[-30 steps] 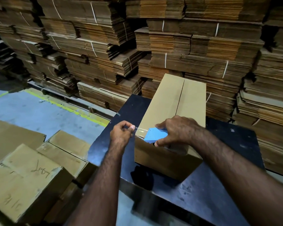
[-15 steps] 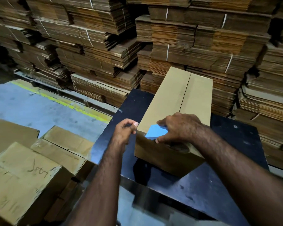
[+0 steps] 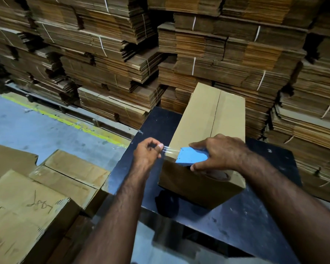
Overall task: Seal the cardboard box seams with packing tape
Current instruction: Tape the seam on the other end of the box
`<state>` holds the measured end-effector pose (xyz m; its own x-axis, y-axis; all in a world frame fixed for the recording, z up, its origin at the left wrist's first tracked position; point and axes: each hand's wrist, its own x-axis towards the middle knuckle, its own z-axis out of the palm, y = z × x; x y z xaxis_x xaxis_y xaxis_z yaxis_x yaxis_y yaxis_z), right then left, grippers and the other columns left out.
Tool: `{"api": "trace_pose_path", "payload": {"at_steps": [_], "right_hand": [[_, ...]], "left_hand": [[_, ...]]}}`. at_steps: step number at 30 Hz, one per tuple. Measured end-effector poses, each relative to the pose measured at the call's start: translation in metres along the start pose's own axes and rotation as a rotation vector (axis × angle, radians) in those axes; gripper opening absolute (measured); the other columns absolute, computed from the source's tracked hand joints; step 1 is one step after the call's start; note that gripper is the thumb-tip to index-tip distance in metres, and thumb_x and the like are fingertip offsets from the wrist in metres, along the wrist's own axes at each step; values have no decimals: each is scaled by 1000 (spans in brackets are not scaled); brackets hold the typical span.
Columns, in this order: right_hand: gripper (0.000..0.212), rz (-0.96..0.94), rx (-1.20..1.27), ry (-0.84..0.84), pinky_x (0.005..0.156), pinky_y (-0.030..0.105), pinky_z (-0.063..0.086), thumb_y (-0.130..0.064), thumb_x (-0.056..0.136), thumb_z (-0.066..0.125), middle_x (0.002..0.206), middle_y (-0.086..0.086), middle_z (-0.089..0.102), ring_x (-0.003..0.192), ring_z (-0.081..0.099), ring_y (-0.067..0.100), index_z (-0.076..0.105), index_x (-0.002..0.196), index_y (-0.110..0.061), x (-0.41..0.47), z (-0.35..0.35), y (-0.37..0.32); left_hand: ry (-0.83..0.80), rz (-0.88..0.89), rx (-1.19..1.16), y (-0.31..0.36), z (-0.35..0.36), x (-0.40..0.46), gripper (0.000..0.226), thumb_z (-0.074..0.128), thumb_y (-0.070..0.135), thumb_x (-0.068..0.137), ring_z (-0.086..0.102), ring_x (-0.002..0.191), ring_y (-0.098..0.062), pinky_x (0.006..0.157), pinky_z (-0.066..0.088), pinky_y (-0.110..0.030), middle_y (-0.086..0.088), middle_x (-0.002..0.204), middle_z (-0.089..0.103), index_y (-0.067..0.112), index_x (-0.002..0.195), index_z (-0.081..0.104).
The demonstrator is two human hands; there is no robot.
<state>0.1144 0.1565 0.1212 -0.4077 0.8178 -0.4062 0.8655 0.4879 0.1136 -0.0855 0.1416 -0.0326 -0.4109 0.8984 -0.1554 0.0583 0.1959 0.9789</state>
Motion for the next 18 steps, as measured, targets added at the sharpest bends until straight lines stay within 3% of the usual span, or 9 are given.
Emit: {"api": "trace_pose_path", "payload": {"at_steps": [4, 8, 13, 18], "right_hand": [[86, 7, -20, -10, 78, 38, 44, -80, 72, 58, 127, -2, 58, 113, 51, 21, 38, 146, -42, 12, 10, -8], [87, 28, -6, -12, 75, 37, 41, -79, 71, 60, 130, -4, 58, 115, 51, 21, 38, 147, -41, 20, 13, -7], [85, 31, -9, -21, 74, 36, 39, -77, 74, 60, 131, -4, 57, 115, 50, 21, 38, 147, -40, 26, 10, -9], [85, 42, -7, -19, 74, 38, 40, -77, 74, 60, 132, -3, 57, 116, 50, 22, 38, 147, -40, 36, 7, -12]], "left_hand": [[-25, -48, 8, -9, 1, -2, 8, 69, 18, 90, 55, 52, -2, 58, 39, -23, 4, 66, 63, 16, 83, 67], [-32, -91, -27, -6, 3, 2, 7, 67, 16, 91, 53, 49, 2, 57, 38, -22, 4, 70, 62, 10, 88, 66], [-60, -149, -21, -2, 3, 8, 5, 64, 12, 93, 42, 36, 6, 36, 30, -13, 0, 67, 58, 8, 93, 67], [-63, -167, -21, 3, 8, 17, 9, 62, 14, 95, 42, 46, -5, 35, 29, -13, -1, 67, 58, 7, 95, 67]]}}
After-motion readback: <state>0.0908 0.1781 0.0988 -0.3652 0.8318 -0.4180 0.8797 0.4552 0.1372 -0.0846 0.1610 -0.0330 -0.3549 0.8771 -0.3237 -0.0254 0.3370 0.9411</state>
